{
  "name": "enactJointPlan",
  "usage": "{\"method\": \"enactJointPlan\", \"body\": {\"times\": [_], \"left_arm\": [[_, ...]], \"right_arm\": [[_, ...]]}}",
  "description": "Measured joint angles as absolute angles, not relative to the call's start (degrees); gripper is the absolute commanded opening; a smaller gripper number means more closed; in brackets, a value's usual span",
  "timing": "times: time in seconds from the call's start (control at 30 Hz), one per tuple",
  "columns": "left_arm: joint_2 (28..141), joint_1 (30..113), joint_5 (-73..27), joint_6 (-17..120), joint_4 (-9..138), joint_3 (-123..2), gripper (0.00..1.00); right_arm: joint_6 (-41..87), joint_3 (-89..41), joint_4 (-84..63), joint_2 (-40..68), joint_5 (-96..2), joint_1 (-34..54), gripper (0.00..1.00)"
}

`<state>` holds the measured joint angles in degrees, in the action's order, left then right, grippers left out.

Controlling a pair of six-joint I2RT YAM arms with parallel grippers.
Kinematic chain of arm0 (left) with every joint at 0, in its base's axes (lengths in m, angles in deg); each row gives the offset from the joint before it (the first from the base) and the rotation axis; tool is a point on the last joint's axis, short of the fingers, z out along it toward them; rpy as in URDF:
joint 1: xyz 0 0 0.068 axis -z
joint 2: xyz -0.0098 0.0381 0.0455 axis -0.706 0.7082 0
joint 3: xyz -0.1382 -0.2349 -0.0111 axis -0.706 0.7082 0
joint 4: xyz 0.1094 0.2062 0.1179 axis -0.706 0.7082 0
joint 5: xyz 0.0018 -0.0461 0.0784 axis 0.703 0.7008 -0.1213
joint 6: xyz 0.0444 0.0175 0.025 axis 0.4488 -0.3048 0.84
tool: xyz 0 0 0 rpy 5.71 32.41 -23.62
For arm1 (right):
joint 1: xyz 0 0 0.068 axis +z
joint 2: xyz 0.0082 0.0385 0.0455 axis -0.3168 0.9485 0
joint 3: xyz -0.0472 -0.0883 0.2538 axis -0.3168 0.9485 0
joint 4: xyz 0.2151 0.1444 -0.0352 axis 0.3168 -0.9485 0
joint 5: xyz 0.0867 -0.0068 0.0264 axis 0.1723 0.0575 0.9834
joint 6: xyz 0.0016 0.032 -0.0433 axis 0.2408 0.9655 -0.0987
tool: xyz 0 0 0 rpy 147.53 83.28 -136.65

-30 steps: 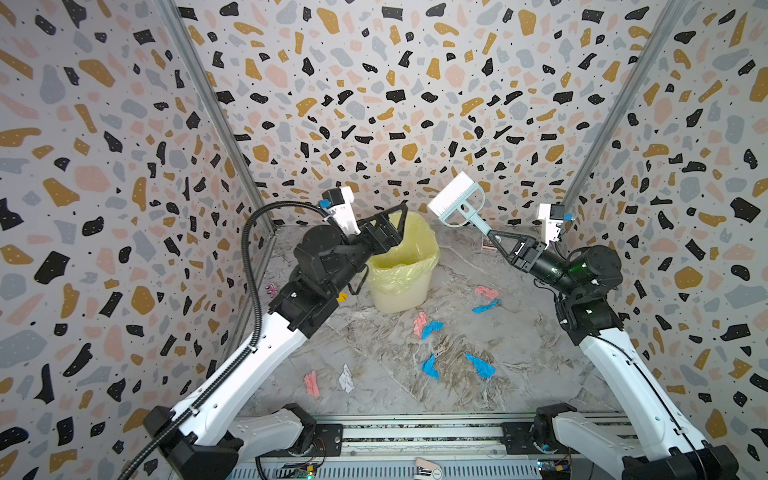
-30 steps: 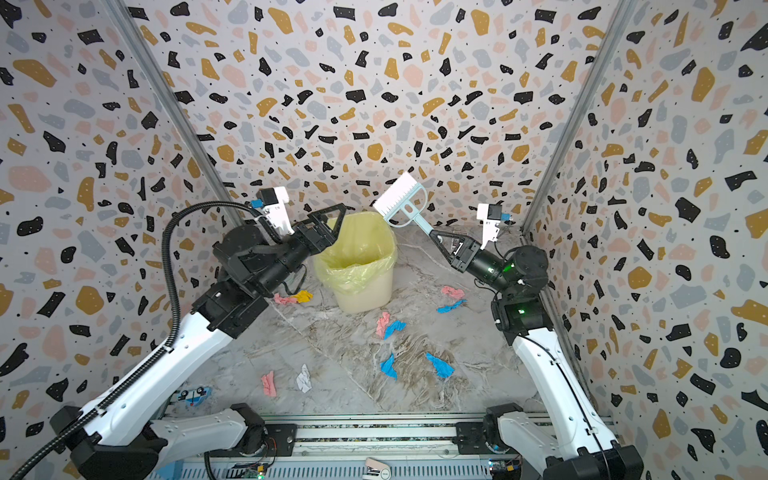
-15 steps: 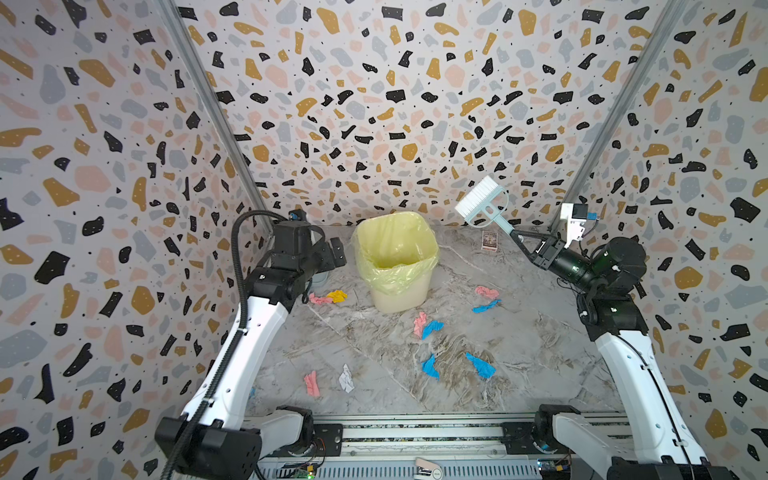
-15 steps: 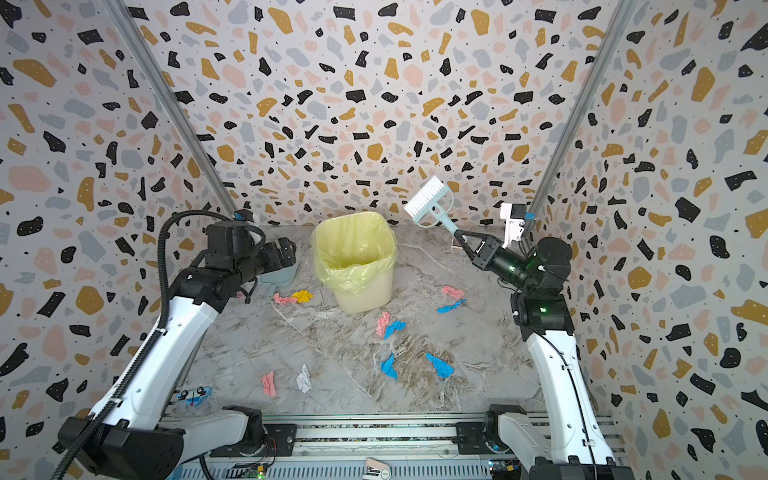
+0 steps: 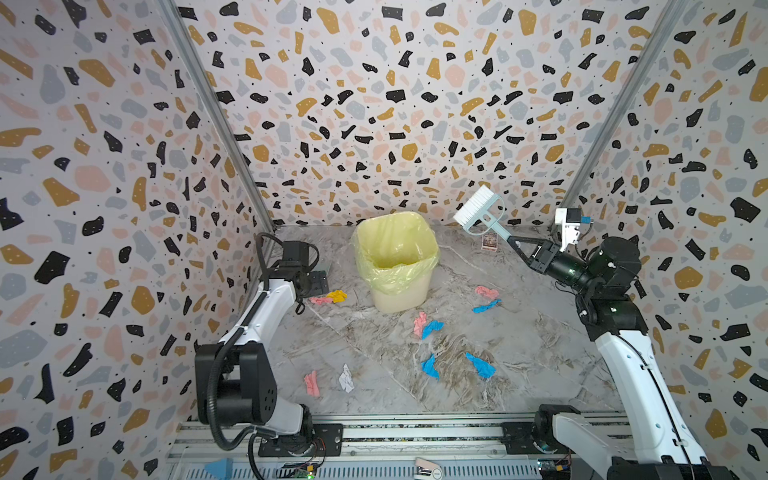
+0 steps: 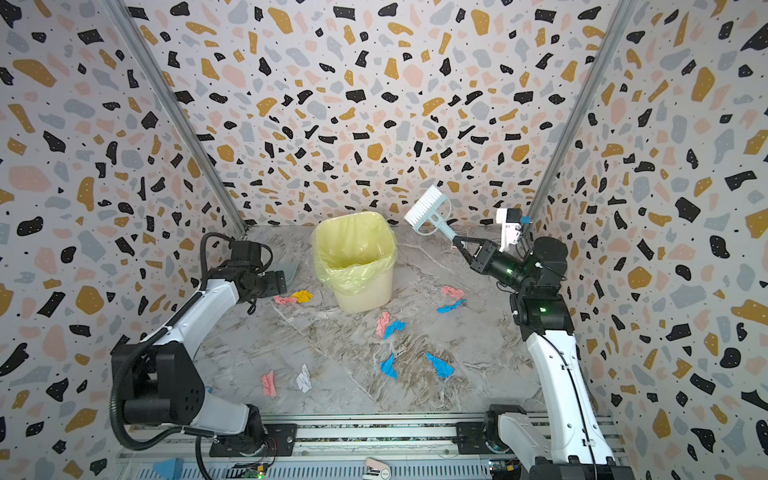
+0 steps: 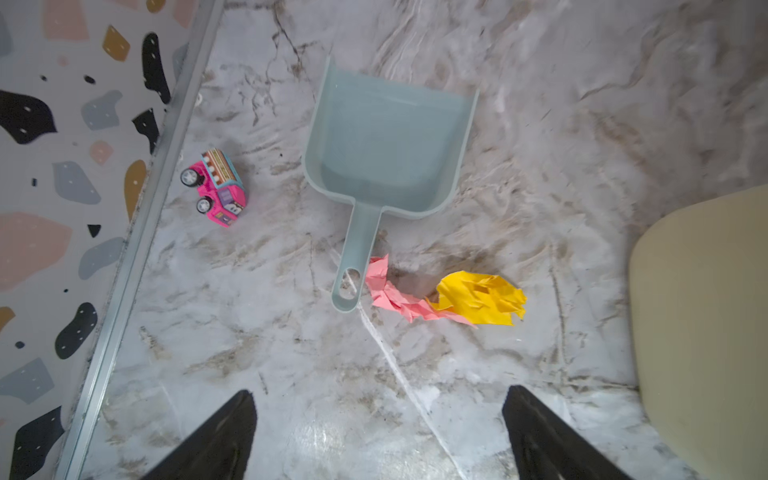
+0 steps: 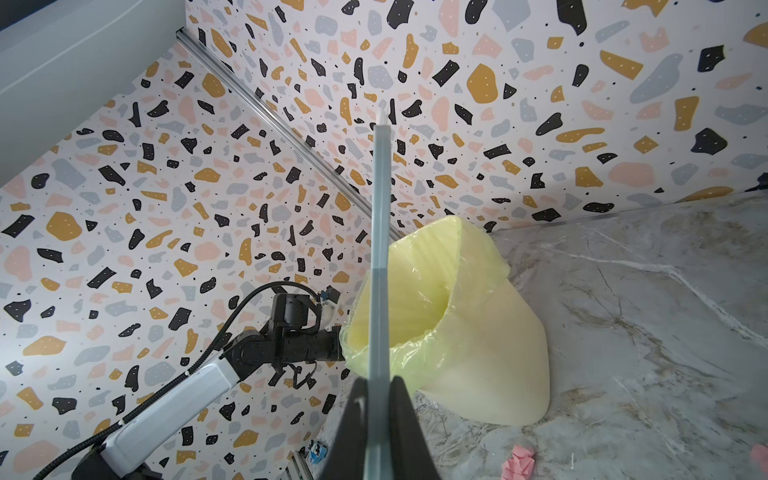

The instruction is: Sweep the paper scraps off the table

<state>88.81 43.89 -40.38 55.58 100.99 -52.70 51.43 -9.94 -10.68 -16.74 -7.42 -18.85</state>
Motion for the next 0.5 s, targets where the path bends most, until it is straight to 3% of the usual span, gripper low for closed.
{"method": "enactJointPlan", "body": {"times": [0.5], "left_arm": [[103.52, 41.31, -40.77, 57.55, 93.06, -56.85, 0.74]], "right_arm": [[51.41, -9.94, -10.59, -17.29, -7.44, -18.89, 0.00]]}}
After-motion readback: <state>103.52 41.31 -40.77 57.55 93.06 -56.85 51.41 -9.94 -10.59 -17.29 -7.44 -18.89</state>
